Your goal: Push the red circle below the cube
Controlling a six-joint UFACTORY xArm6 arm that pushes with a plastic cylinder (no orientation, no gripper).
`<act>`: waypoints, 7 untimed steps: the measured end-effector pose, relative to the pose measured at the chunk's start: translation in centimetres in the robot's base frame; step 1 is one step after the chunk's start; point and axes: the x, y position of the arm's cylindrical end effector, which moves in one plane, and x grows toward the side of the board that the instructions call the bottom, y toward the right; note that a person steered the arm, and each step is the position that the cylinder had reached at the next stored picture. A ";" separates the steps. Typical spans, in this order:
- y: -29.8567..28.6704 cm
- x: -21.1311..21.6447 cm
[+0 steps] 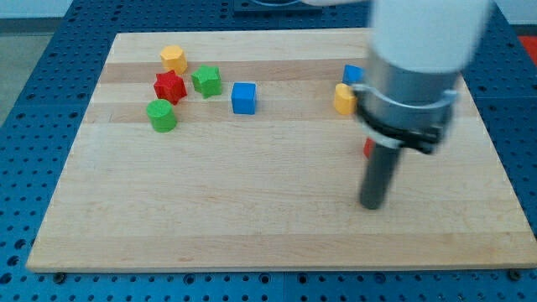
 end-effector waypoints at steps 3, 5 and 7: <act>0.2 -8.2; -6.7 -9.0; 0.5 -9.2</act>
